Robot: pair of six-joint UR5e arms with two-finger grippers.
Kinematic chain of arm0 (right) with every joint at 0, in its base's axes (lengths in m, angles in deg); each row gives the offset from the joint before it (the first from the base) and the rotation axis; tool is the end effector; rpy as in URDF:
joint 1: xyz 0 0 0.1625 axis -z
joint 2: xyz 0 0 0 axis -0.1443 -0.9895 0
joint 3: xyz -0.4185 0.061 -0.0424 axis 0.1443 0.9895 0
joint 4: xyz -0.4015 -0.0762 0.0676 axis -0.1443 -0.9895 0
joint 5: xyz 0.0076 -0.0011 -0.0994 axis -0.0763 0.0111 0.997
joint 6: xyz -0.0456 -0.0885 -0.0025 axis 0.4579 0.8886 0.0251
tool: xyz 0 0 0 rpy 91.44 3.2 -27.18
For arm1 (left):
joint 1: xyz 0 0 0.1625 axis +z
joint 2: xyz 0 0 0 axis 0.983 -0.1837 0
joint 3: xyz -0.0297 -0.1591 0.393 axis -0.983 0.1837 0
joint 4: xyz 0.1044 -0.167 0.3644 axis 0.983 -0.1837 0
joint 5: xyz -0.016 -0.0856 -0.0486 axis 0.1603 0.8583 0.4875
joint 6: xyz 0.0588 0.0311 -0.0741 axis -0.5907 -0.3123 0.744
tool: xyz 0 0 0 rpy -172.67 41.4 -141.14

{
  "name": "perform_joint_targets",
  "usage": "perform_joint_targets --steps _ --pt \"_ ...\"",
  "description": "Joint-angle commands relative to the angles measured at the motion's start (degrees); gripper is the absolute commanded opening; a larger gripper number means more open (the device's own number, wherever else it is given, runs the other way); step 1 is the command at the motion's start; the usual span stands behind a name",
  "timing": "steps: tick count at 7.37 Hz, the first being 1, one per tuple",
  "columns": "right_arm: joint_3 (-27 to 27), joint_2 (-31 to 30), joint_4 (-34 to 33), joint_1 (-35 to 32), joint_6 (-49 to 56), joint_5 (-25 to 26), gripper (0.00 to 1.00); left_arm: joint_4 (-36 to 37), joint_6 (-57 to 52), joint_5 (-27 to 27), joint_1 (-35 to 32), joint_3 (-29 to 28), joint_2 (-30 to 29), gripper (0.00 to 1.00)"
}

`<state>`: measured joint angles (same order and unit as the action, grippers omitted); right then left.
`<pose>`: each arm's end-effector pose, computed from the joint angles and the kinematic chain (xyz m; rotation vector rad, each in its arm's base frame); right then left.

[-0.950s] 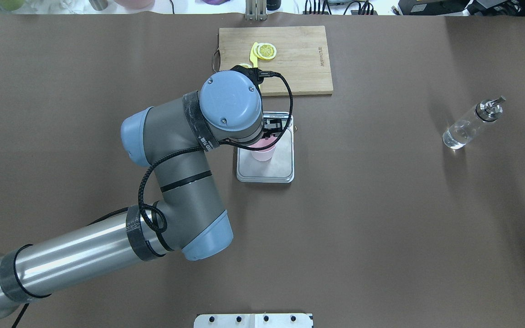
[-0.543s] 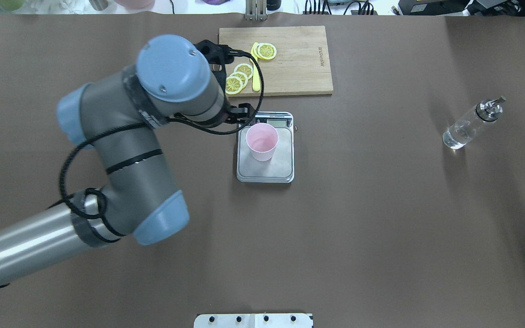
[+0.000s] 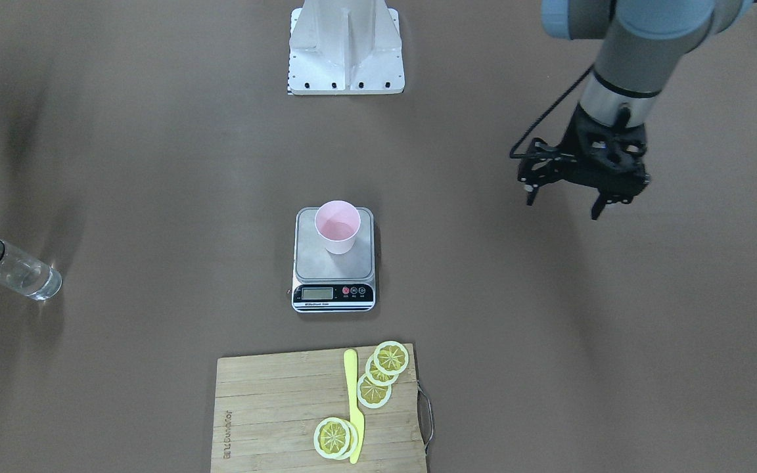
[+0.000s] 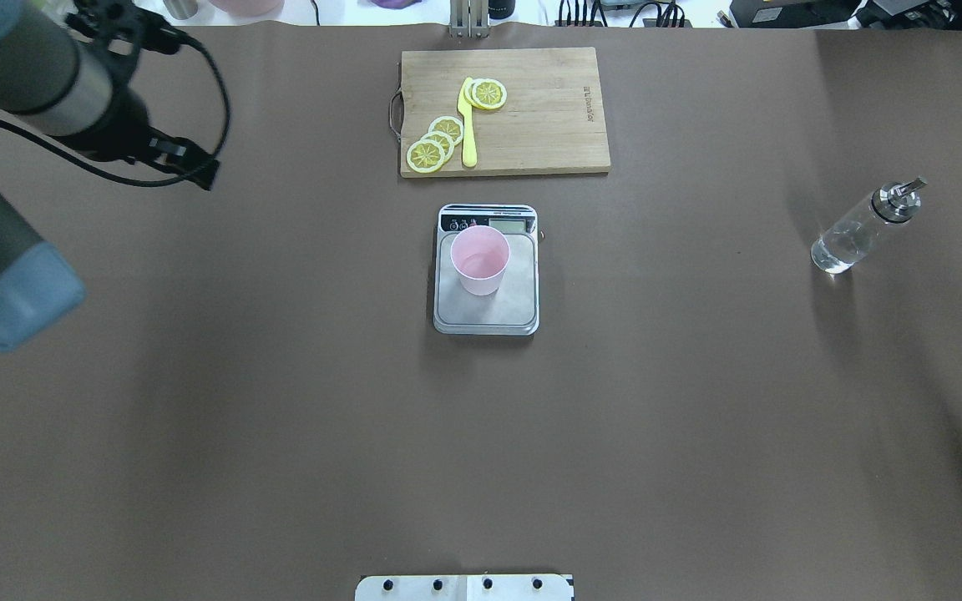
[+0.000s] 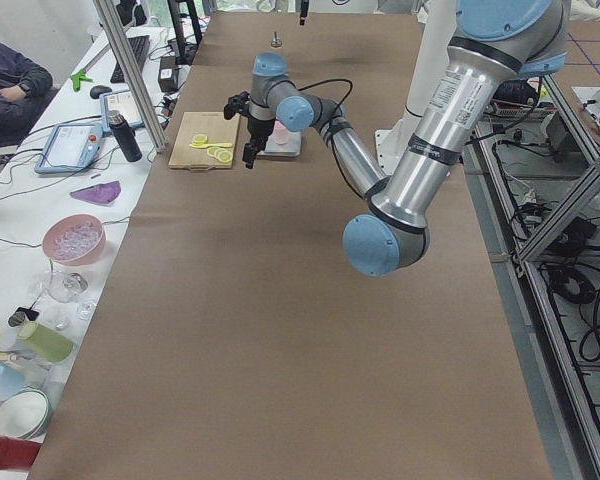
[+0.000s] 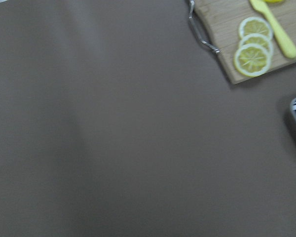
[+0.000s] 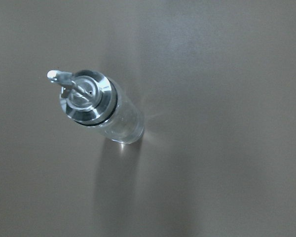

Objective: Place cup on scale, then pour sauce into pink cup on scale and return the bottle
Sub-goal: 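Withdraw the left arm while the right arm reaches toward the glass bottle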

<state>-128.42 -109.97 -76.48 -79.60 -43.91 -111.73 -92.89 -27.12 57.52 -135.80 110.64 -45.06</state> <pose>-0.0661 -0.4086 0.5179 0.2198 -0.8882 0.0634 0.2463 -0.5325 0.2880 0.3587 0.7210 0.2490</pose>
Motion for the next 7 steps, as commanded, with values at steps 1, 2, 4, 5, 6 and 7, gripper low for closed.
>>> perform_joint_targets --steps 1,2,4,5,6,7 --pt "-0.1 -1.7 7.6 5.4 -7.6 5.9 1.0 -0.1 -23.8 4.1 -13.9 -1.5 10.0 0.98" --pt "-0.1 -2.1 9.5 8.5 -9.7 10.8 1.0 -0.5 -31.8 5.4 -19.5 -3.8 12.9 0.98" --pt "0.2 -2.2 12.5 16.7 -14.5 22.8 1.0 -0.6 -35.0 5.6 -21.8 -4.2 14.5 0.98" --pt "2.8 -2.5 17.8 19.6 -15.0 27.3 1.0 -0.6 -35.0 5.6 -21.8 -4.3 14.5 0.98" --pt "7.9 -2.5 27.1 20.7 -15.0 30.5 1.0 -0.6 -35.0 5.7 -21.8 -4.2 14.7 0.98" --pt "10.2 -2.5 31.4 21.6 -15.0 33.5 1.0 -0.6 -34.8 5.7 -21.7 -4.0 15.1 0.98"
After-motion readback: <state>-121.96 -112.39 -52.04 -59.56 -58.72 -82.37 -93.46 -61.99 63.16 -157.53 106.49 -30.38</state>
